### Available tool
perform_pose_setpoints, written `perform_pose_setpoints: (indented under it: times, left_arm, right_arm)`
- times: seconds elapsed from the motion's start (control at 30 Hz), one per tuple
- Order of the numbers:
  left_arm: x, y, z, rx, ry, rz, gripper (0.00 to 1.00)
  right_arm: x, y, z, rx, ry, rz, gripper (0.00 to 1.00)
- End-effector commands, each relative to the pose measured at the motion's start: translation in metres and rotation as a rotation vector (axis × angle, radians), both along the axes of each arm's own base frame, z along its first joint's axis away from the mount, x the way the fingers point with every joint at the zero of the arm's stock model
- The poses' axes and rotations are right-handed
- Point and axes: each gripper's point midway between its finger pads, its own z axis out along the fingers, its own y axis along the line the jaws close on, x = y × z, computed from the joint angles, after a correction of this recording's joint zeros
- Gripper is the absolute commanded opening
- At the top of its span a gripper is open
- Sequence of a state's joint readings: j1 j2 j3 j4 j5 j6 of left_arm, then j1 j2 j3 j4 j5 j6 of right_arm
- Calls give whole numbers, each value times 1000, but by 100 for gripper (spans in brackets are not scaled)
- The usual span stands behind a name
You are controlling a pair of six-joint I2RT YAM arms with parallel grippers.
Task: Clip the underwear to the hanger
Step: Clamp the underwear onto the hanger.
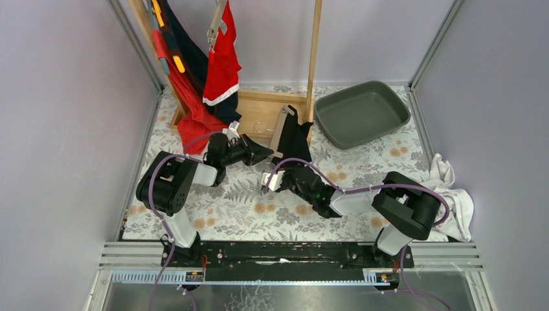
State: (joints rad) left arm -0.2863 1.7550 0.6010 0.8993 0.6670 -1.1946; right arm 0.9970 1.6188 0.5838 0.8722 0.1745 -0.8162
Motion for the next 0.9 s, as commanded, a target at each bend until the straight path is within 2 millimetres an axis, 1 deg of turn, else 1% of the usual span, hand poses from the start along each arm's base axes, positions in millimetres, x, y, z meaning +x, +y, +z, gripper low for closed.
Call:
perform_pose_setpoints:
  times: [0.0,0.17,0.4,0.67,0.87]
  left_arm:
    - [8,-5,16,-32,-71,-11,4]
    - [7,-5,17,-35,-76,-17,10]
    - [6,-6,19,-37,-81,-20,23]
    - [4,-6,19,-39,-82,-26,35]
    - [3,-6,14,-34,-73,-29,40]
  right_arm:
    - [-4,20,36,88,-66,42,0]
    - [-3,20,37,89,-64,36,0]
    - [-3,20,35,86,-57,38,0]
    - [-4,20,32,81,-49,36,0]
    - [-5,14,31,85,-52,24,0]
